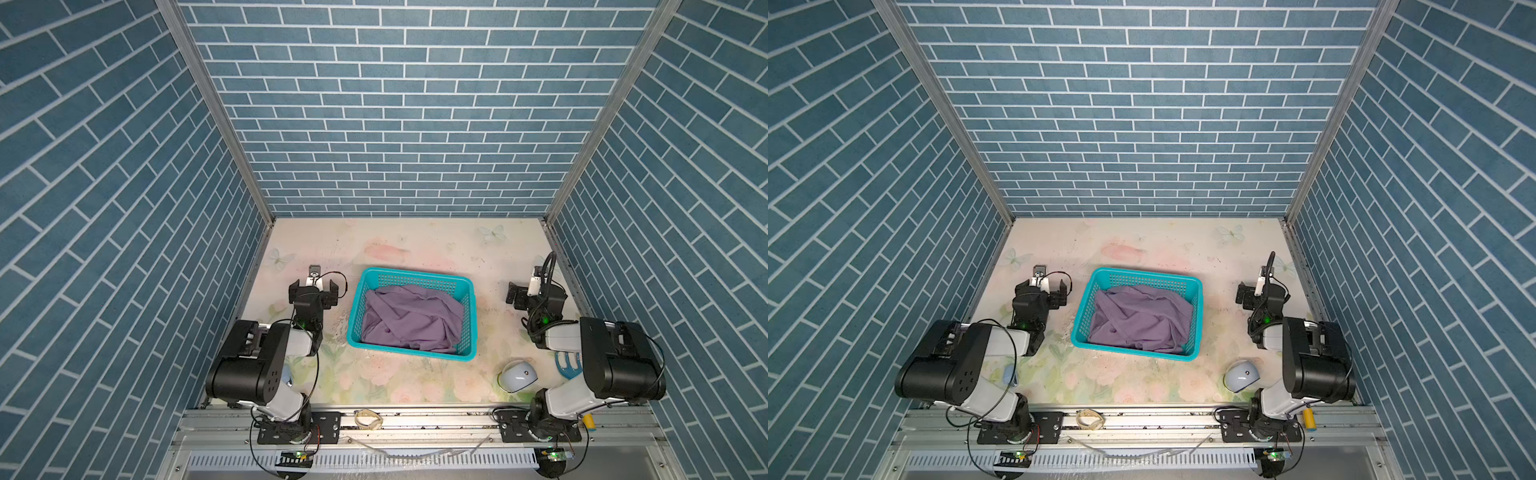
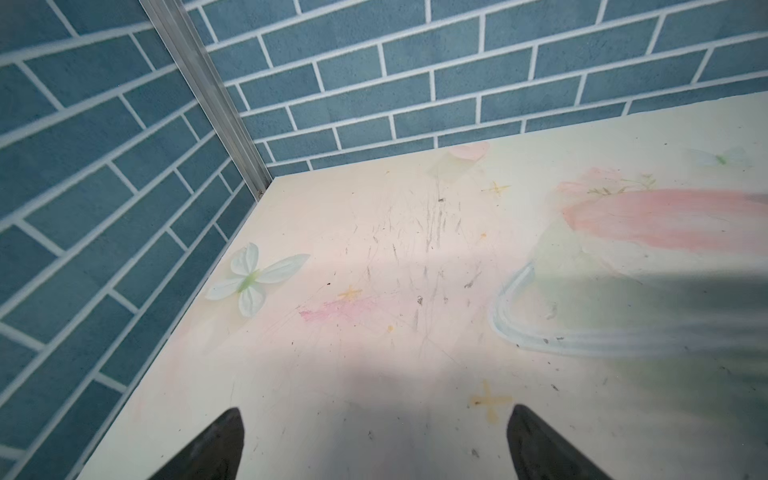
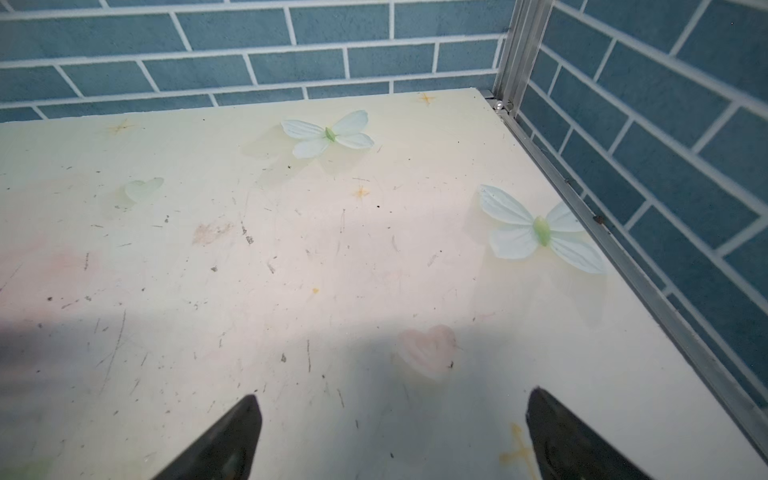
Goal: Fold and stack the trousers
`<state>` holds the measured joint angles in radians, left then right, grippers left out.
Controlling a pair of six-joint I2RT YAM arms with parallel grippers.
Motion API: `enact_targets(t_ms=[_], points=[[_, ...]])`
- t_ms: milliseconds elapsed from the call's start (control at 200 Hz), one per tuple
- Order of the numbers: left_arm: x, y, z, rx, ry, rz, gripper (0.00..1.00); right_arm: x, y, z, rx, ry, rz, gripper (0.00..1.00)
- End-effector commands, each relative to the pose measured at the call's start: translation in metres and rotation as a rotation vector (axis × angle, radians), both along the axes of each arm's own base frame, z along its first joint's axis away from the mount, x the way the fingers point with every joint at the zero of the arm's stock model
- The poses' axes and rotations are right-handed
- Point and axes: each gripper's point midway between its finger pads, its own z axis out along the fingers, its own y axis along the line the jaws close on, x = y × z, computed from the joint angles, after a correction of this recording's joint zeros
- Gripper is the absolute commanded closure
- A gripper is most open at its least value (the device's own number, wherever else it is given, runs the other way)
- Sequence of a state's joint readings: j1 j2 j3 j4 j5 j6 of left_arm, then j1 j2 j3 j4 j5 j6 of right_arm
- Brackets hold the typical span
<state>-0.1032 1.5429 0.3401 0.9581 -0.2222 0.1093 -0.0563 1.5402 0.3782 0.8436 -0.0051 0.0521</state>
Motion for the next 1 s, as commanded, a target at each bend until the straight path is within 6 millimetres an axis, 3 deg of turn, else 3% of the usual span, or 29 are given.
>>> enact_targets(t_ms=[0,995], points=[[0.0022,-0.0006,0.0038,-0.016,-0.002,-0.007,0.01,0.007,0.0023,0.0099,0.0,-0.032,0.017,0.01],[0.0064,0.0022,0.0007,-0.053,0.025,-0.022,0.01,0.0069,0.0012,0.0099,-0.002,-0.031,0.012,0.01]])
